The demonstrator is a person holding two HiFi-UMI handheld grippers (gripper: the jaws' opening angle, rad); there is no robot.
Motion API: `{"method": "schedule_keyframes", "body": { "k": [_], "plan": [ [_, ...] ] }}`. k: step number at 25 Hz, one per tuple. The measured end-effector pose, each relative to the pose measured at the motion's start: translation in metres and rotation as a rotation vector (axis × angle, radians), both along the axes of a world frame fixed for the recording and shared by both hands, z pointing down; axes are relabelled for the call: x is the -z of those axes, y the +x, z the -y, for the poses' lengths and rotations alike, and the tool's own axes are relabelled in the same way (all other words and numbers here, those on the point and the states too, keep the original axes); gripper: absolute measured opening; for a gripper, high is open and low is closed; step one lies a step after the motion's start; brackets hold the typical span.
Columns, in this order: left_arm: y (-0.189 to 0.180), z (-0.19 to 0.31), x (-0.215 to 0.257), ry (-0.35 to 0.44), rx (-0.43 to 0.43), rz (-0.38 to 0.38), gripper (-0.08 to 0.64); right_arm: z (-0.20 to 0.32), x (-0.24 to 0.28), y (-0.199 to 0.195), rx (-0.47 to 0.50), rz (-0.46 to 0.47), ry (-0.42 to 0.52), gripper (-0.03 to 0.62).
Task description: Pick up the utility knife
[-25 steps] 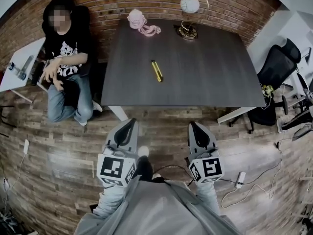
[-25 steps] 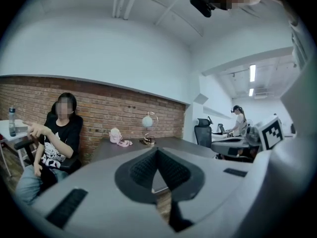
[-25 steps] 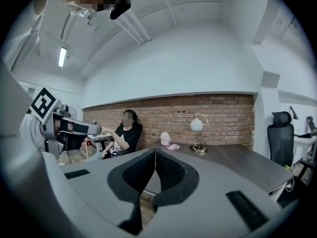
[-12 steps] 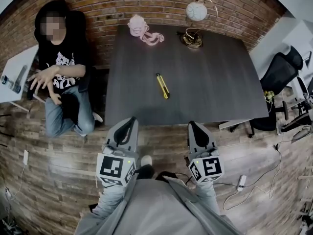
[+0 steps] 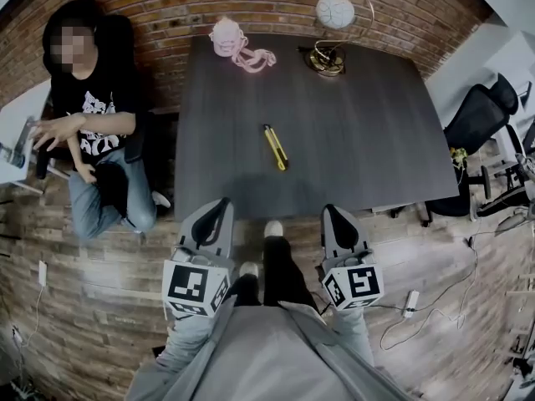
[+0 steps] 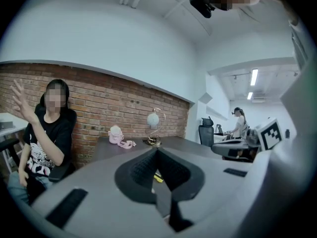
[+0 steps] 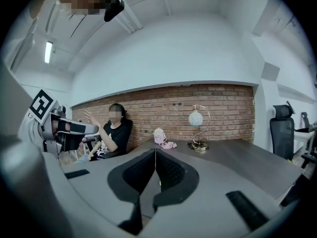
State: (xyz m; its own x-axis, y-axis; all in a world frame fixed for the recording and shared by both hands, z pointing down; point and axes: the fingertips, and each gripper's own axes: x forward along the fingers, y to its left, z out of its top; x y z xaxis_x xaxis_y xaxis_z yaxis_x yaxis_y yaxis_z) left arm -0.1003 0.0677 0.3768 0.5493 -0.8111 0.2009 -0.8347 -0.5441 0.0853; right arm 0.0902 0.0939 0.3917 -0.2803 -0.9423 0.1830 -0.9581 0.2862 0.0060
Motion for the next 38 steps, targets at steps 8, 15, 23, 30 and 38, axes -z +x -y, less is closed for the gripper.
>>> {"method": "schedule_keyframes", "body": {
  "k": [8,15,23,30,38],
  "plan": [
    [0.013,0.061,-0.007,-0.004,0.026,0.009,0.018,0.067,-0.013,0.013,0.032,0.01,-0.018,0.02],
    [0.036,0.139,0.0,0.003,0.062,0.015,0.018,0.153,-0.005,0.032,0.079,0.015,-0.014,0.02],
    [0.044,0.204,0.007,0.011,0.142,0.024,0.02,0.23,0.001,0.044,0.158,0.015,-0.008,0.02],
    [0.046,0.23,0.008,0.001,0.17,0.03,0.018,0.262,0.002,0.043,0.203,0.017,-0.013,0.02],
    [0.048,0.247,0.016,0.002,0.134,0.026,0.019,0.273,0.01,0.039,0.189,0.022,-0.011,0.02]
  ]
}}
